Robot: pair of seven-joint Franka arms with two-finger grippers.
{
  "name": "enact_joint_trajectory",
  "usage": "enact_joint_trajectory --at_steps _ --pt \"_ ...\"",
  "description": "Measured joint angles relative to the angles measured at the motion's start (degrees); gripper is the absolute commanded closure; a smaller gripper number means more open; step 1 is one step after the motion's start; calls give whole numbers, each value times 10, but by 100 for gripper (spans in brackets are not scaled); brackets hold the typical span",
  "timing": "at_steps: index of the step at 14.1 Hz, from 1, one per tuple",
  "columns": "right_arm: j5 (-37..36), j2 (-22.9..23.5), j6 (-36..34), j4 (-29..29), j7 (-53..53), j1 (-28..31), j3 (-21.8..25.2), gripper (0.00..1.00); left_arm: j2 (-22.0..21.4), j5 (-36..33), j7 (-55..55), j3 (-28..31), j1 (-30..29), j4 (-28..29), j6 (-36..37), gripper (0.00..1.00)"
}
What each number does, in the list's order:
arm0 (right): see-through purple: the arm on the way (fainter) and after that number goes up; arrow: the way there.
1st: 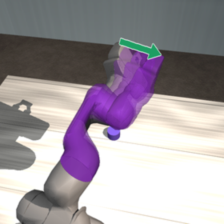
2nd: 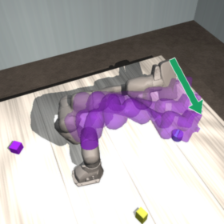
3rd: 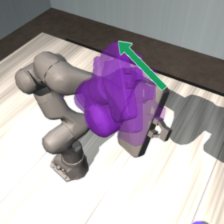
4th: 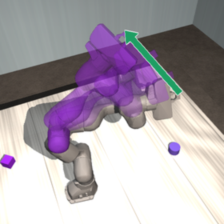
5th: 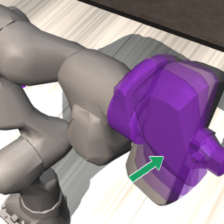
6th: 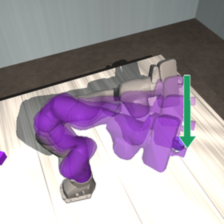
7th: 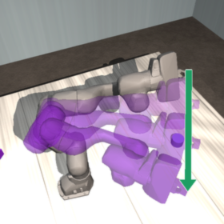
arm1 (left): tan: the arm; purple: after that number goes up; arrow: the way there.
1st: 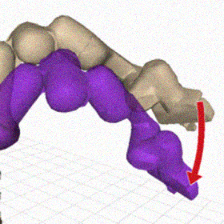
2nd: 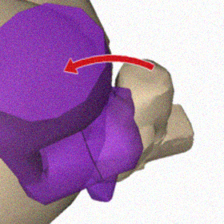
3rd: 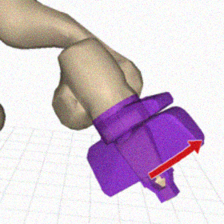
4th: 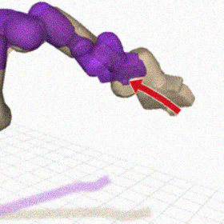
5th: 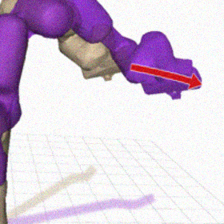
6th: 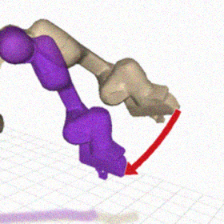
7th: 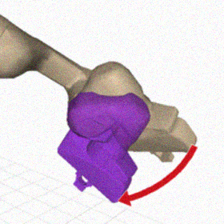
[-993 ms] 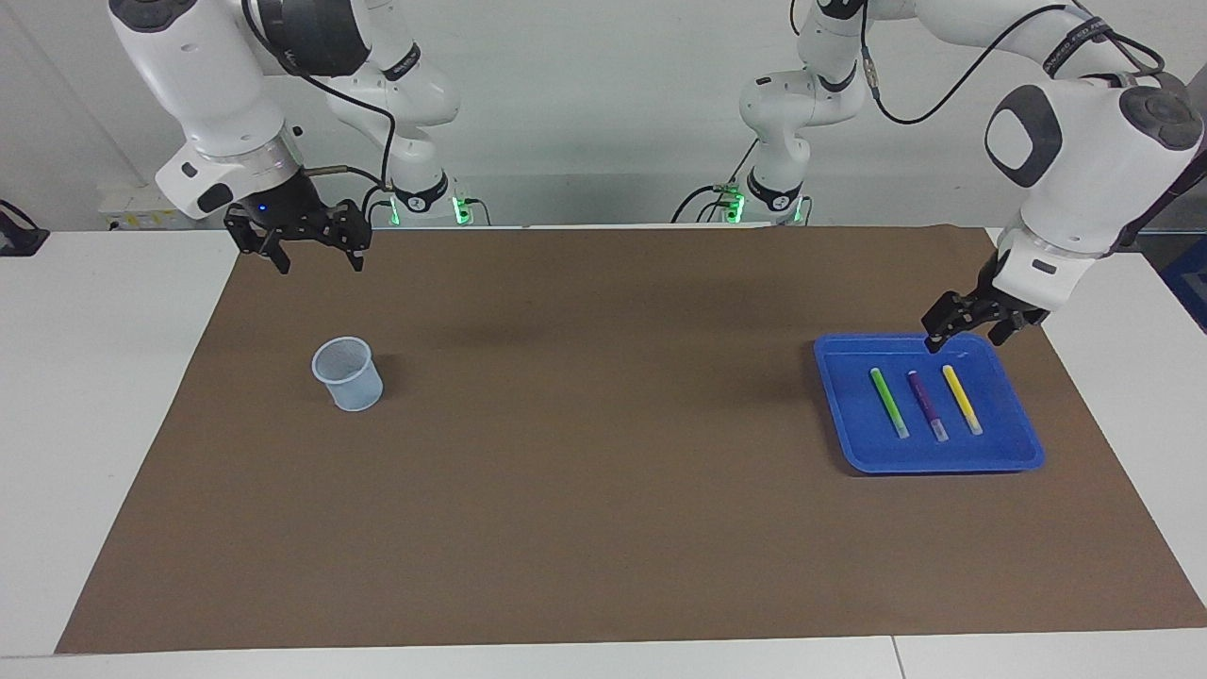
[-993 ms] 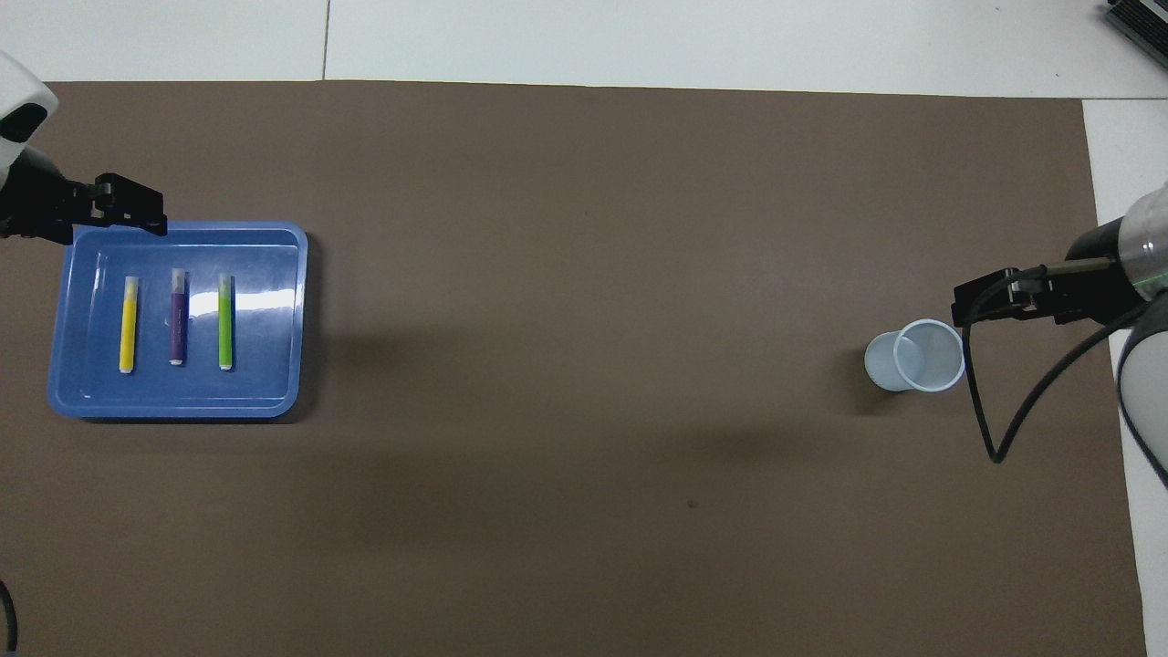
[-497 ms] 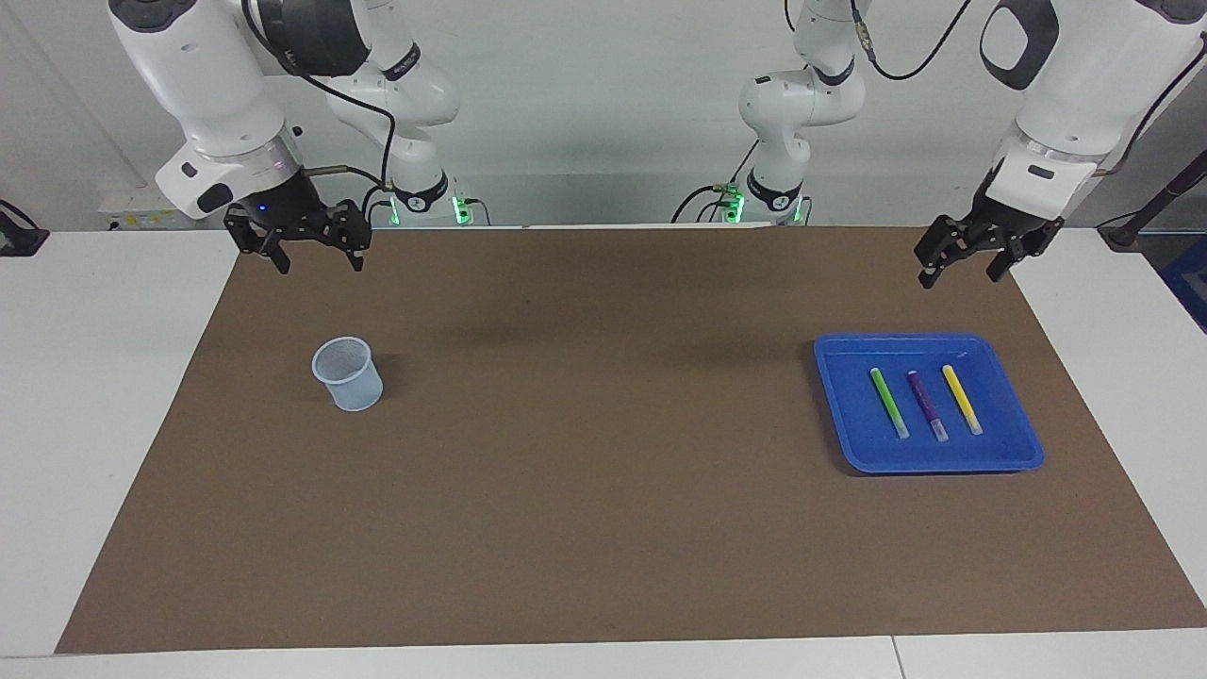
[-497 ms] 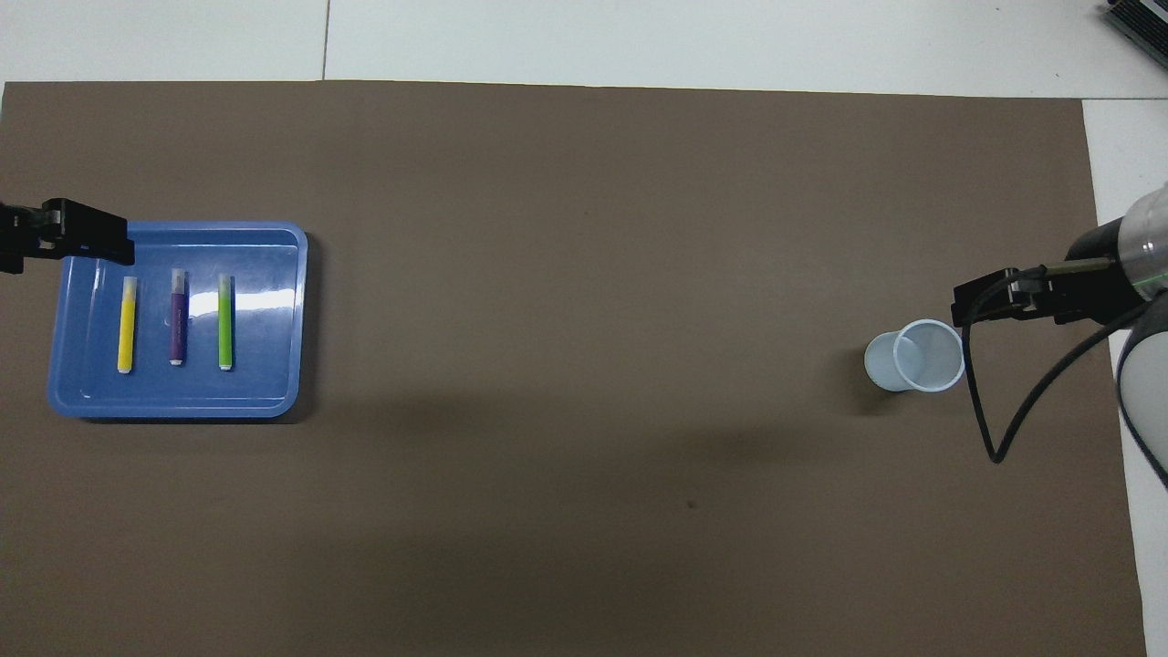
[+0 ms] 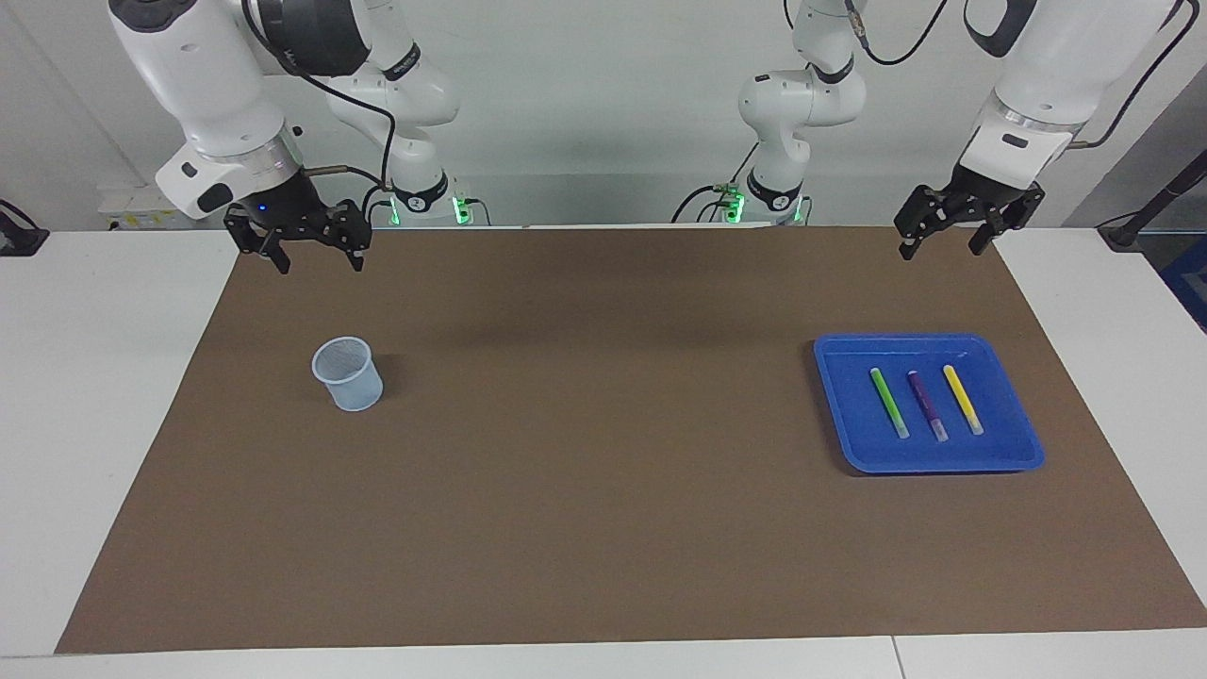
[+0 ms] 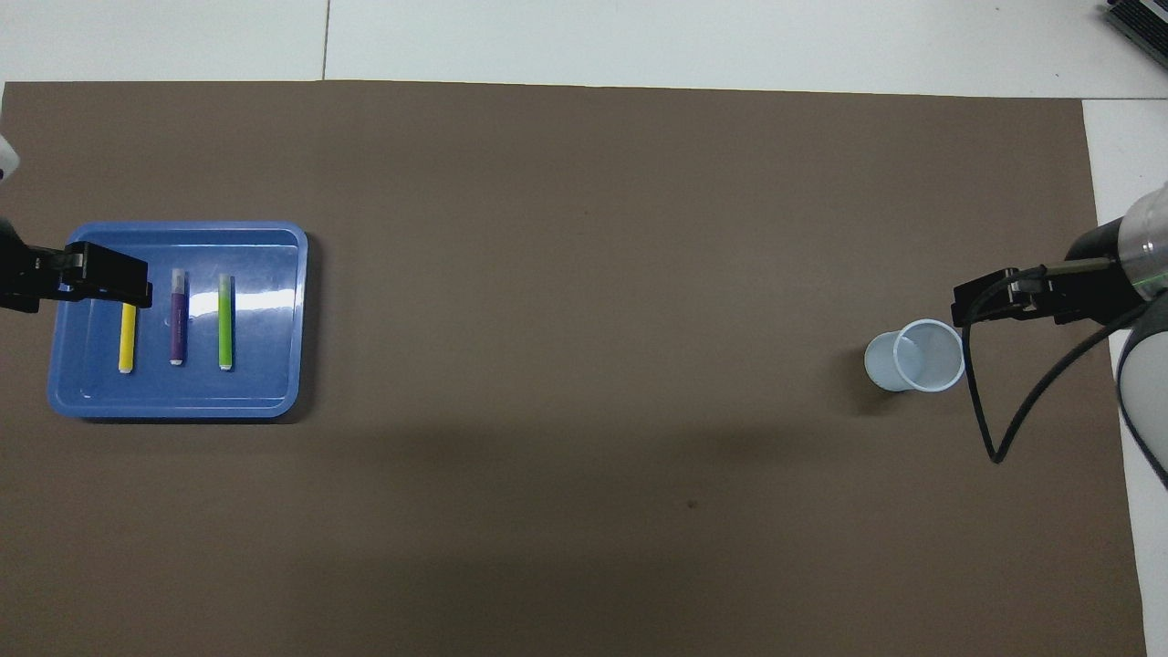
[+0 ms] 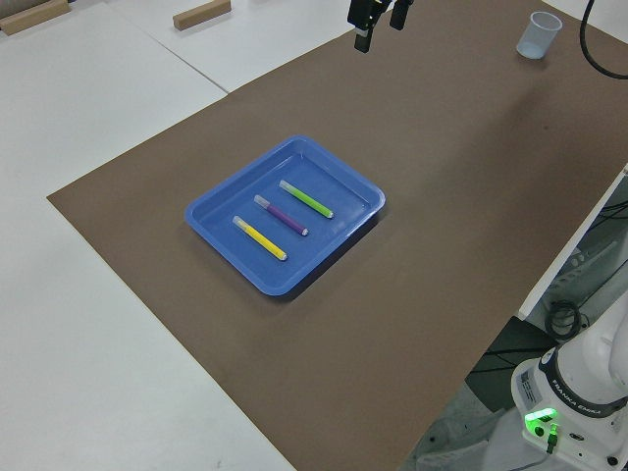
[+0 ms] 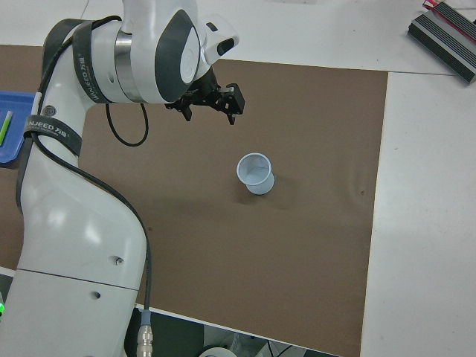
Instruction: Right arm passes pens to left for tray arrangement
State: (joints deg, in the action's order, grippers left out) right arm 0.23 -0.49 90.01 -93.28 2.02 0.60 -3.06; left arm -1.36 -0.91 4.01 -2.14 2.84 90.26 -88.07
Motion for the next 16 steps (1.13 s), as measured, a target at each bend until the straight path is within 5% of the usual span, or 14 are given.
enact_joint_trajectory --at_steps 7,16 --pt "0 0 0 0 0 0 0 0 -41 0 0 13 0 47 -23 0" --pt "0 0 0 0 0 0 0 0 -42 0 0 11 1 55 -35 0"
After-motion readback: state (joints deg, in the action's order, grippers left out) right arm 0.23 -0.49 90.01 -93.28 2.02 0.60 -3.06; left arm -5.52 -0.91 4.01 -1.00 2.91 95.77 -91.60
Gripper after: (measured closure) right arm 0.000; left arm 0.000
